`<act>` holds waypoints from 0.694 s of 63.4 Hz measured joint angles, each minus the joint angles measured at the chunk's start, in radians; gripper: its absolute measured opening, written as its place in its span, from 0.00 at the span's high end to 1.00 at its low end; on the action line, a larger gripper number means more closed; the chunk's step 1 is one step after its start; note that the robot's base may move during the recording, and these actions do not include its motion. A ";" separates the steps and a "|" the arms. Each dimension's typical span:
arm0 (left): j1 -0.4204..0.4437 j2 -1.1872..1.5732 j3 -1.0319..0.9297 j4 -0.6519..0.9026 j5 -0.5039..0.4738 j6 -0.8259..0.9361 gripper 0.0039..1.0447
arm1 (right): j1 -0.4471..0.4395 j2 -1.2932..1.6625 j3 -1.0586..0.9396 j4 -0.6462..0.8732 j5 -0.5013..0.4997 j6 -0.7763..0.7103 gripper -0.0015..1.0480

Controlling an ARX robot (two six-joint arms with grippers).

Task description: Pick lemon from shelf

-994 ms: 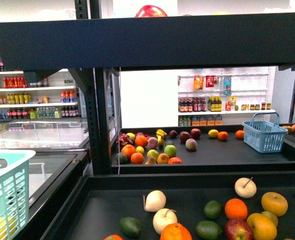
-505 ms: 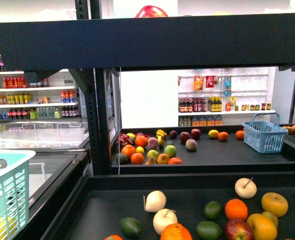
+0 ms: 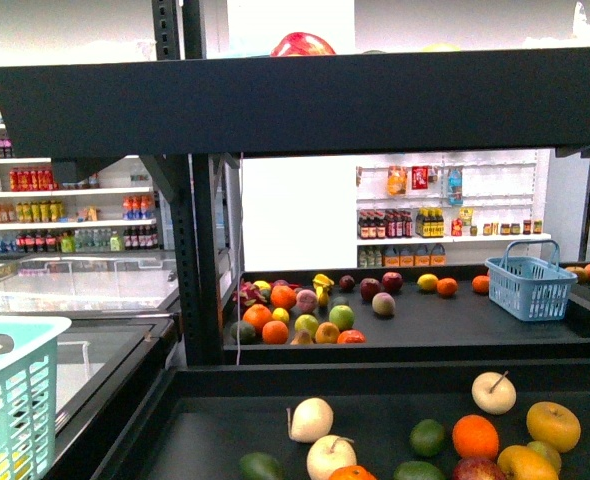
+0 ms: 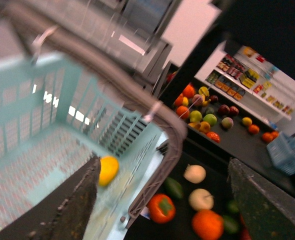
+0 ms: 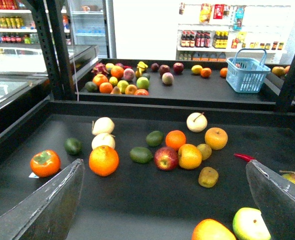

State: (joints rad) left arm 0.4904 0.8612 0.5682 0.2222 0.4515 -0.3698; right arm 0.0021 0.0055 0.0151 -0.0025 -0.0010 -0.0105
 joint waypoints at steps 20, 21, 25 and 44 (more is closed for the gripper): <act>-0.247 -0.385 -0.330 0.001 -0.220 0.346 0.92 | 0.000 0.000 0.000 0.000 0.000 0.000 0.07; -0.256 -0.394 -0.338 0.001 -0.225 0.348 0.95 | 0.000 0.000 0.000 0.000 0.000 0.000 0.07; -0.290 -0.430 -0.369 0.003 -0.258 0.352 0.98 | 0.000 0.000 0.000 0.000 0.000 0.000 0.07; -0.471 -0.550 -0.462 -0.014 -0.435 0.357 0.98 | 0.000 0.000 0.000 0.000 0.001 0.000 0.07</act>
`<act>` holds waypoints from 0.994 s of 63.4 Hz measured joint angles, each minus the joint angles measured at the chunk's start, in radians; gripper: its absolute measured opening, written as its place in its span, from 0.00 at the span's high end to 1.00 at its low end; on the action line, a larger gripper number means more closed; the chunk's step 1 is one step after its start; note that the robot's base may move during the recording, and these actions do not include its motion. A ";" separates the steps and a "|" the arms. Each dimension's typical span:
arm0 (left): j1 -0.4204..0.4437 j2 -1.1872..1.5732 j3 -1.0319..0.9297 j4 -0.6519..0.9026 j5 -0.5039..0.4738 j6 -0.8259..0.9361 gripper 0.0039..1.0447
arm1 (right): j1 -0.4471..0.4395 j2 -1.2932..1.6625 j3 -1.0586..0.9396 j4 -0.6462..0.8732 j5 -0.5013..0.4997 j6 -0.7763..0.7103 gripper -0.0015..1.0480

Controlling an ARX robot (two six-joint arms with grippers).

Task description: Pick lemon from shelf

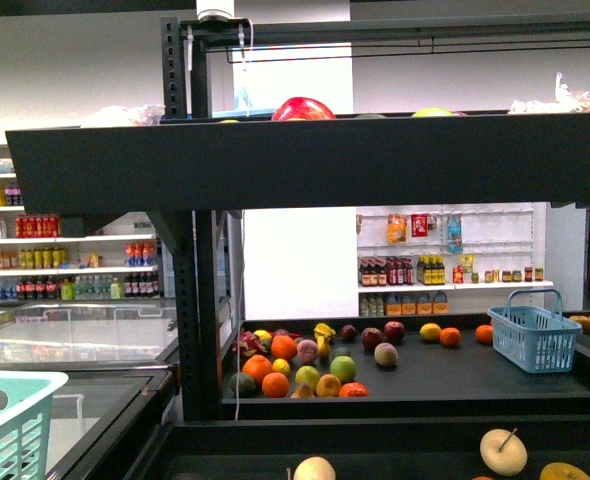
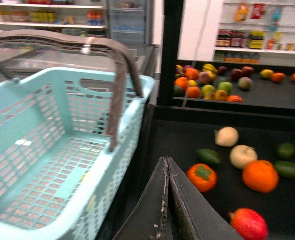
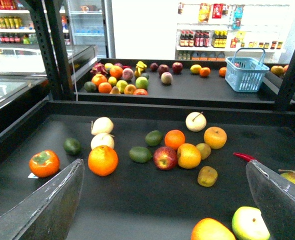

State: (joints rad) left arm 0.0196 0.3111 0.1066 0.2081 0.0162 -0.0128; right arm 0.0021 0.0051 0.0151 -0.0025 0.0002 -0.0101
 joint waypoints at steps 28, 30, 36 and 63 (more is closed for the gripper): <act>-0.017 -0.130 -0.061 -0.069 -0.014 0.002 0.98 | 0.000 0.000 0.000 0.000 -0.001 0.000 0.07; -0.017 -0.183 -0.065 -0.137 -0.015 0.002 0.98 | 0.000 0.000 0.000 0.000 -0.001 0.000 0.07; -0.018 -0.293 -0.093 -0.206 -0.016 0.002 0.98 | 0.000 0.000 0.000 0.000 0.000 0.000 0.07; -0.018 -0.305 -0.093 -0.208 -0.016 0.002 0.49 | 0.000 -0.001 0.000 0.000 -0.001 0.000 0.07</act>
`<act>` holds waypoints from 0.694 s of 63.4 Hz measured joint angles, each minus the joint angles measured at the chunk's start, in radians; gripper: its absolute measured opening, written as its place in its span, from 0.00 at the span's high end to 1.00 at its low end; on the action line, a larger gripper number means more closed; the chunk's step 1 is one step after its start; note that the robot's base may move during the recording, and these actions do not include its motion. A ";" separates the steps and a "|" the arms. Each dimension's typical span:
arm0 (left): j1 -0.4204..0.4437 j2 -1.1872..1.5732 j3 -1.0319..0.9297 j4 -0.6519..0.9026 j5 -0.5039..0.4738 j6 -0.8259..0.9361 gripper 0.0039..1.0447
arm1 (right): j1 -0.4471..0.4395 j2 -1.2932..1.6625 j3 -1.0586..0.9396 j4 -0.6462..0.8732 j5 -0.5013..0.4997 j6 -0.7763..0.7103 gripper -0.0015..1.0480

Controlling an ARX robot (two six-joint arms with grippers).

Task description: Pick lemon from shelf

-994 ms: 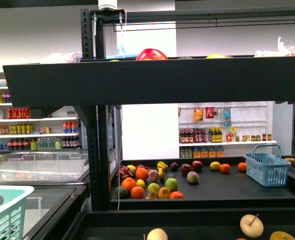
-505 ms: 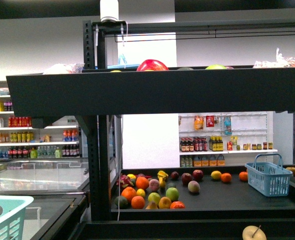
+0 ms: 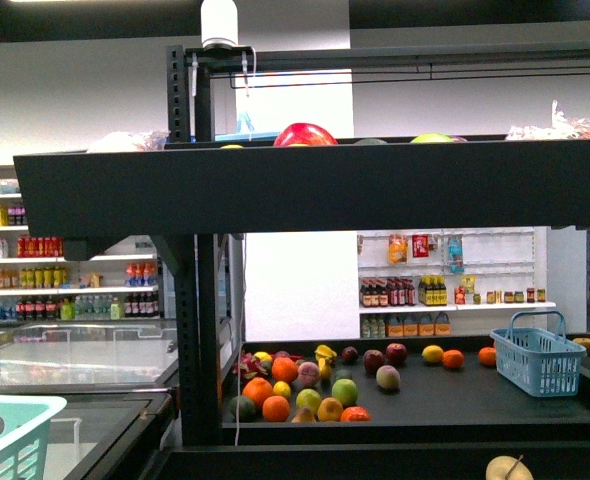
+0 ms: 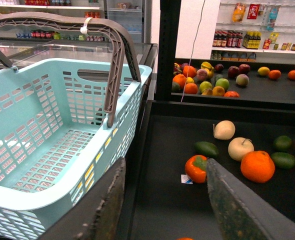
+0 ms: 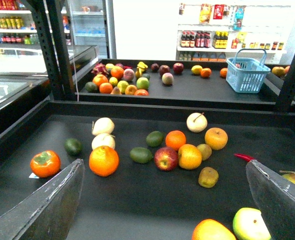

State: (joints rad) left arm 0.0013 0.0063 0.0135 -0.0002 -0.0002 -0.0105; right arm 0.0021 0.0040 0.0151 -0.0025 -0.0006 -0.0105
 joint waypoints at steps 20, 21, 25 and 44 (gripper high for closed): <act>0.000 0.000 0.000 0.000 0.000 0.002 0.08 | 0.000 0.000 0.000 0.000 0.000 0.000 0.07; 0.000 0.000 0.000 0.000 0.000 0.002 0.07 | 0.000 0.000 0.000 0.000 0.000 0.000 0.07; 0.000 0.000 0.000 0.000 0.000 0.002 0.07 | 0.000 0.000 0.000 0.000 0.000 0.000 0.07; 0.000 0.000 0.000 0.000 0.000 0.002 0.07 | 0.000 0.000 0.000 0.000 0.000 0.000 0.07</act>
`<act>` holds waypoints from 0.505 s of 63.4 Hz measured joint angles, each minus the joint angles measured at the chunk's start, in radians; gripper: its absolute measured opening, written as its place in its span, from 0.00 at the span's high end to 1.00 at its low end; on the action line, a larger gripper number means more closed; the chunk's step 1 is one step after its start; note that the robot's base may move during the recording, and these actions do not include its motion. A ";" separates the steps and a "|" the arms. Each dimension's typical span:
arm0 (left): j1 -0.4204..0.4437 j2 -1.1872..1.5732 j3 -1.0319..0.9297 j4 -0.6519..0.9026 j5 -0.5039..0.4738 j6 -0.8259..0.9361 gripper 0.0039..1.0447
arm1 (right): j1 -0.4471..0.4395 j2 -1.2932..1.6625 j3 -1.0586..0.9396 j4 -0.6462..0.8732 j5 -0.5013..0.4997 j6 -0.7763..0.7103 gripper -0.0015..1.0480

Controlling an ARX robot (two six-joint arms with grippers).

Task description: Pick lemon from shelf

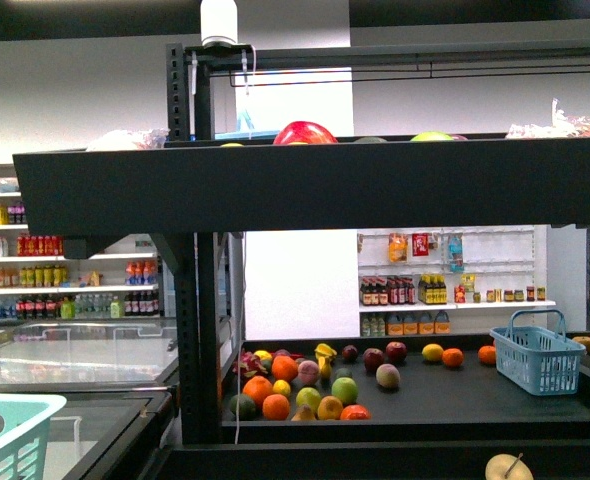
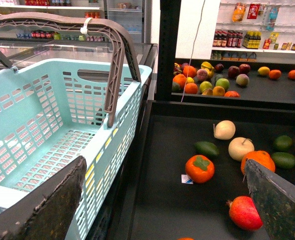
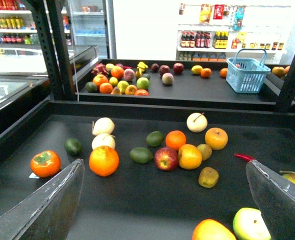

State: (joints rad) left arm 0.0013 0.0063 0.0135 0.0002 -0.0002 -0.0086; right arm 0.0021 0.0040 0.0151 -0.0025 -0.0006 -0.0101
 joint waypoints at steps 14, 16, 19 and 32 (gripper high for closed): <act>0.000 0.000 0.000 0.000 0.000 0.000 0.07 | 0.000 0.000 0.000 0.000 0.000 0.000 0.07; 0.000 0.000 0.000 0.000 0.000 0.000 0.07 | 0.000 0.000 0.000 0.000 0.000 0.000 0.07; 0.000 0.000 0.000 0.000 0.000 0.000 0.07 | 0.000 0.000 0.000 0.000 0.000 0.000 0.07; 0.000 0.000 0.000 0.000 0.000 0.000 0.07 | 0.000 0.000 0.000 0.000 0.000 0.000 0.07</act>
State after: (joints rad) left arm 0.0013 0.0063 0.0135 -0.0002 -0.0002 -0.0086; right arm 0.0021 0.0040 0.0151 -0.0025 -0.0006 -0.0101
